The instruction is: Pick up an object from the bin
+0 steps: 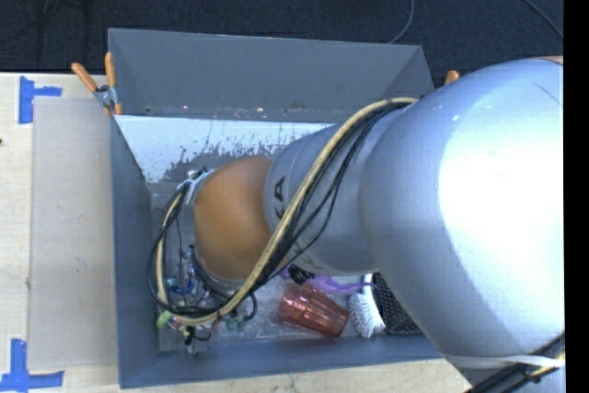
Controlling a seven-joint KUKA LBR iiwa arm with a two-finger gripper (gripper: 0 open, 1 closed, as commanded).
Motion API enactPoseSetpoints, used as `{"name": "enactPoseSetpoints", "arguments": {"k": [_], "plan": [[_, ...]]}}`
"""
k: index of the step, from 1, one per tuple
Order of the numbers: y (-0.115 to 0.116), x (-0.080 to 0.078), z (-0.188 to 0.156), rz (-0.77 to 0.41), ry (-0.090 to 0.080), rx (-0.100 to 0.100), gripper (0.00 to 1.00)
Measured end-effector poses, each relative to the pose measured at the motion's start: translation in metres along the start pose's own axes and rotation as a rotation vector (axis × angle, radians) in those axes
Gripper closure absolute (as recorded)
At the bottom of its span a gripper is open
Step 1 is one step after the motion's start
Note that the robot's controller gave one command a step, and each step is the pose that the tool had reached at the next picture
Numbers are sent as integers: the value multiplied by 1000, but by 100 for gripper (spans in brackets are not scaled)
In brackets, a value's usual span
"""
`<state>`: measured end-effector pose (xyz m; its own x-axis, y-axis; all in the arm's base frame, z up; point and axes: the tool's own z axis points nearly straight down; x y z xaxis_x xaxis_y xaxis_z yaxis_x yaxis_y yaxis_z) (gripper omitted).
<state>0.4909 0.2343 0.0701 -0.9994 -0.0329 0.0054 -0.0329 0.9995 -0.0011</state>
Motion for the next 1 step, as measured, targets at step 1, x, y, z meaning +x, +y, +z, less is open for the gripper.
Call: {"name": "enactPoseSetpoints", "arguments": {"k": [1], "plan": [[7,0,-2,96,4,2,0]]}}
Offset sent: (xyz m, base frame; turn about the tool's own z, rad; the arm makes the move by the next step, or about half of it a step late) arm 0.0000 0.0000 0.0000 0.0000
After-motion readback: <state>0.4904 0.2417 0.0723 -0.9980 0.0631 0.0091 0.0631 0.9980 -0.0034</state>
